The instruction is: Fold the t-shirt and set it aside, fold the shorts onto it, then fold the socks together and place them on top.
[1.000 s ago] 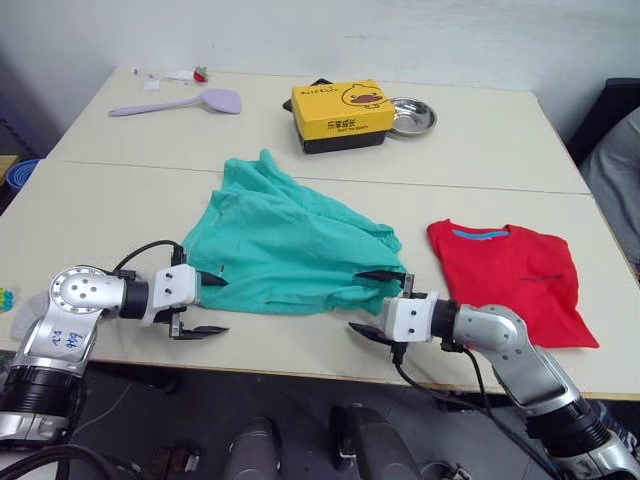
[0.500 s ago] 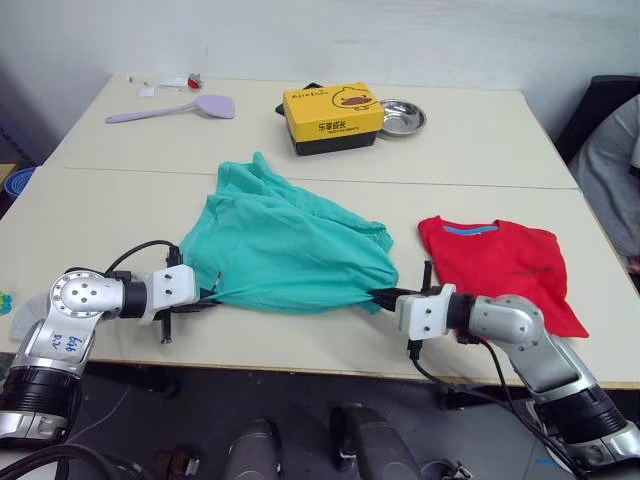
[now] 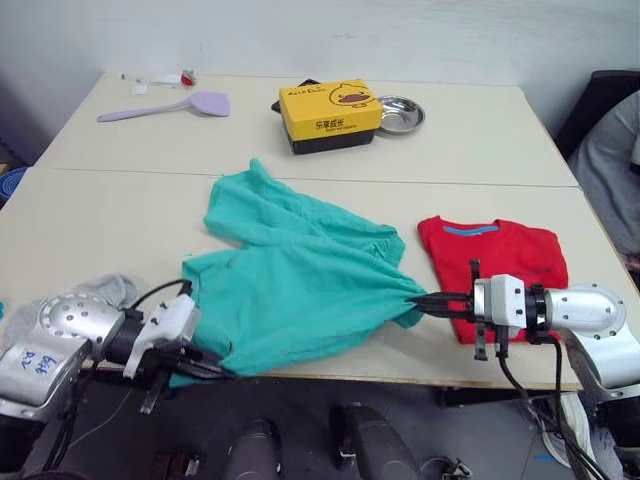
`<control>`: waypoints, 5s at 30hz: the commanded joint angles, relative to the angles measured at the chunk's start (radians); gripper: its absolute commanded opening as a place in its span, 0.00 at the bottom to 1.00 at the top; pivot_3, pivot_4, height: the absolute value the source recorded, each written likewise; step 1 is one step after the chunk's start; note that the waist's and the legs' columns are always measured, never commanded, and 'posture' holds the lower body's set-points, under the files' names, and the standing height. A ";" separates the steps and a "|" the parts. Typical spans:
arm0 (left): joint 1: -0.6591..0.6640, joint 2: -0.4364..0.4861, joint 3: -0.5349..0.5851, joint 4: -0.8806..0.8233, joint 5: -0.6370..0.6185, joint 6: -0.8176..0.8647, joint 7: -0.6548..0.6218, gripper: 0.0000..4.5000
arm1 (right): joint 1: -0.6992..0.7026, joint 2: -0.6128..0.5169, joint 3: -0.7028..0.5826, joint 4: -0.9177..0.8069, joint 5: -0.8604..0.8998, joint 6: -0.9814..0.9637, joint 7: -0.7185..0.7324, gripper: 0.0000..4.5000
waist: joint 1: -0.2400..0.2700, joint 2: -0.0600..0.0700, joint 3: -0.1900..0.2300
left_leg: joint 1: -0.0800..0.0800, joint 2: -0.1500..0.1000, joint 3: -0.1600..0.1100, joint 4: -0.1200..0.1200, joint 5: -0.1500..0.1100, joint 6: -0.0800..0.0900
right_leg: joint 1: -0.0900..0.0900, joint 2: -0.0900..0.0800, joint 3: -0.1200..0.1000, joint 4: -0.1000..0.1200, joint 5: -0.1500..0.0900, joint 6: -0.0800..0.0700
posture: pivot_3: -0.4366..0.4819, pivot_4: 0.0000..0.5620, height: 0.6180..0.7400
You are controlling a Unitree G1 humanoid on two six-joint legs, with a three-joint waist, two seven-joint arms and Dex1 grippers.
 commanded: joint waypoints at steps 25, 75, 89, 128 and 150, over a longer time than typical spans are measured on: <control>-0.354 -0.219 0.007 0.411 0.152 -0.074 0.223 0.00 | 0.159 0.207 -0.021 -0.150 -0.452 -0.306 -0.400 0.99 | 0.001 0.002 0.001 | -0.001 -0.001 0.000 0.001 0.000 0.000 | 0.000 0.001 0.000 -0.001 0.002 0.001 | 0.48 0.27 1.00; 0.048 0.066 0.144 0.117 -0.033 0.071 -0.037 0.00 | 0.163 -0.091 -0.004 -0.231 0.178 0.188 0.056 0.01 | 0.001 0.000 0.003 | -0.001 -0.001 -0.001 0.002 0.002 0.004 | 0.002 -0.002 0.001 -0.005 -0.004 -0.009 | 0.48 0.27 1.00; -1.548 -0.243 0.179 1.406 0.309 -0.598 0.692 0.00 | -1.280 0.135 -0.035 0.992 -0.400 -0.378 -0.601 0.01 | -0.007 -0.001 0.018 | -0.044 -0.004 0.010 0.000 0.018 -0.010 | -0.051 0.003 0.004 0.004 0.015 0.002 | 0.48 0.27 1.00; -1.755 -0.595 0.326 1.324 0.115 -0.295 0.726 0.00 | -0.137 0.199 -0.098 -0.295 0.149 0.592 -0.382 0.01 | -0.034 -0.006 0.023 | 0.004 -0.016 -0.004 0.003 0.005 -0.019 | -0.019 0.001 -0.002 0.024 0.000 -0.002 | 0.48 0.27 1.00; -0.369 -0.242 0.176 0.344 0.365 -0.205 0.701 0.00 | -0.030 0.270 0.122 -0.339 -0.102 0.524 -0.512 0.36 | 0.001 -0.015 0.021 | 0.003 -0.012 -0.010 0.005 0.004 -0.018 | -0.019 0.001 -0.003 0.023 0.002 -0.007 | 0.48 0.27 1.00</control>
